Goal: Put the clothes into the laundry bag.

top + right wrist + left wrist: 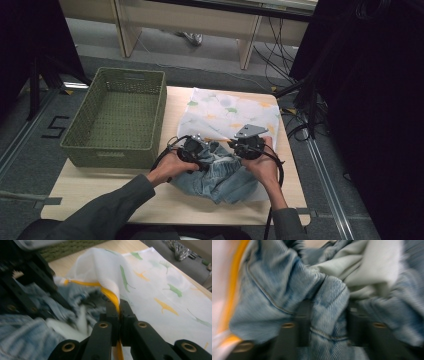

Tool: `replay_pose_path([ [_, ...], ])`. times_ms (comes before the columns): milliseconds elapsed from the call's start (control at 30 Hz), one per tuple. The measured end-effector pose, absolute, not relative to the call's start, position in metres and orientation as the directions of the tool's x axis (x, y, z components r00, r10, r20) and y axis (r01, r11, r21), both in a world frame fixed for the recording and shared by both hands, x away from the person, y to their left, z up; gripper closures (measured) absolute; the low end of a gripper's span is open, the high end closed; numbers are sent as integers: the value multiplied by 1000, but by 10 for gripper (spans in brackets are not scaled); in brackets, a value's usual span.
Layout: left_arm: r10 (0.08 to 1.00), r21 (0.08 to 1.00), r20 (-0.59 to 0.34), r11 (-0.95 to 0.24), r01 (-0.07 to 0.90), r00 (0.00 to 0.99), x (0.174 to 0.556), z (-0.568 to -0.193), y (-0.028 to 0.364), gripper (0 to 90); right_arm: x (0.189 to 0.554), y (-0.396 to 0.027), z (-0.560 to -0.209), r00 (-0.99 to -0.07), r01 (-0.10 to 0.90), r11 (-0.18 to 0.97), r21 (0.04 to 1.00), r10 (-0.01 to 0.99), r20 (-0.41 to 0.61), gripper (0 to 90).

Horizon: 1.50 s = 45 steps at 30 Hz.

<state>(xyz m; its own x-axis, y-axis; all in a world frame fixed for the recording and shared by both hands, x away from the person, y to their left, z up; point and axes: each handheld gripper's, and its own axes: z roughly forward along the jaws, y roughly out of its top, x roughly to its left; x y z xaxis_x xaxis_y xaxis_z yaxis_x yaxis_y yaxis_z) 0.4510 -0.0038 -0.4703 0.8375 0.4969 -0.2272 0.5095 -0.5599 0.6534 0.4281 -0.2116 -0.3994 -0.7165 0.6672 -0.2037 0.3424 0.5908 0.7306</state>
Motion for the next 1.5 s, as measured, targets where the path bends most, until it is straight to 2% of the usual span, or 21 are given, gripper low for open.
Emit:
replay_pose_path([
  [100, 494, 714, -216, -508, 481, 842, 447, -453, -8, 679, 424, -207, -393, -733, 309, 596, 741, 646, -214, 890],
  [200, 562, 766, -205, -418, 489, 801, 456, -438, -6, 693, 418, -205, -385, -732, 301, 602, 739, 643, -225, 891],
  [333, 648, 726, -229, -383, 571, 726, 482, -461, -6, 682, 411, -206, -381, -729, 290, 615, 733, 638, -246, 892],
  [400, 649, 693, -287, -367, 621, 704, 485, -472, -1, 602, 412, -210, -383, -728, 288, 619, 731, 637, -253, 892],
  [433, 640, 690, -301, -365, 625, 707, 483, -472, 2, 497, 413, -214, -388, -726, 309, 619, 722, 644, -242, 891],
  [467, 634, 693, -304, -364, 622, 711, 479, -469, 5, 497, 413, -214, -388, -726, 309, 619, 722, 644, -242, 891],
  [500, 626, 711, -283, -371, 597, 727, 469, -456, 12, 364, 414, -218, -393, -718, 343, 605, 719, 662, -215, 891],
  [633, 605, 731, -245, -398, 554, 758, 448, -434, 23, 207, 416, -221, -398, -719, 355, 602, 715, 665, -203, 891],
  [767, 565, 728, -200, -462, 507, 800, 420, -427, 39, 148, 415, -220, -397, -715, 349, 599, 721, 667, -208, 890],
  [800, 556, 710, -195, -489, 508, 808, 413, -433, 39, 146, 415, -220, -396, -718, 340, 604, 721, 662, -216, 890],
  [833, 493, 658, -153, -595, 461, 856, 404, -450, 35, 147, 414, -217, -397, -722, 337, 611, 717, 656, -219, 890],
  [1000, 435, 590, -40, -716, 373, 899, 404, -476, 17, 133, 414, -213, -399, -728, 343, 616, 709, 651, -214, 890],
  [1033, 457, 565, -3, -733, 378, 890, 411, -481, 4, 174, 415, -212, -399, -737, 330, 626, 706, 639, -222, 890],
  [1067, 457, 565, -3, -733, 378, 890, 411, -481, 4, 324, 415, -212, -399, -737, 330, 626, 706, 639, -222, 890],
  [1100, 440, 576, 41, -744, 339, 897, 415, -480, -1, 324, 415, -211, -400, -728, 347, 618, 705, 652, -213, 890],
  [1133, 436, 572, 77, -756, 318, 897, 419, -479, -5, 452, 416, -211, -400, -736, 341, 625, 702, 642, -214, 891],
  [1167, 445, 590, 95, -746, 310, 890, 422, -477, -9, 643, 416, -211, -400, -741, 336, 628, 702, 637, -215, 891],
  [1200, 451, 602, 106, -738, 304, 886, 425, -474, -11, 643, 416, -211, -400, -741, 336, 628, 702, 637, -215, 891],
  [1233, 466, 624, 97, -717, 312, 879, 427, -469, -12, 731, 414, -211, -398, -736, 335, 619, 710, 643, -213, 892],
  [1433, 557, 778, 5, -524, 347, 830, 456, -407, -18, 770, 409, -211, -382, -738, 284, 627, 726, 626, -251, 893],
  [1500, 578, 754, 17, -544, 369, 816, 466, -421, -26, 762, 409, -213, -379, -730, 286, 621, 730, 635, -254, 894],
])
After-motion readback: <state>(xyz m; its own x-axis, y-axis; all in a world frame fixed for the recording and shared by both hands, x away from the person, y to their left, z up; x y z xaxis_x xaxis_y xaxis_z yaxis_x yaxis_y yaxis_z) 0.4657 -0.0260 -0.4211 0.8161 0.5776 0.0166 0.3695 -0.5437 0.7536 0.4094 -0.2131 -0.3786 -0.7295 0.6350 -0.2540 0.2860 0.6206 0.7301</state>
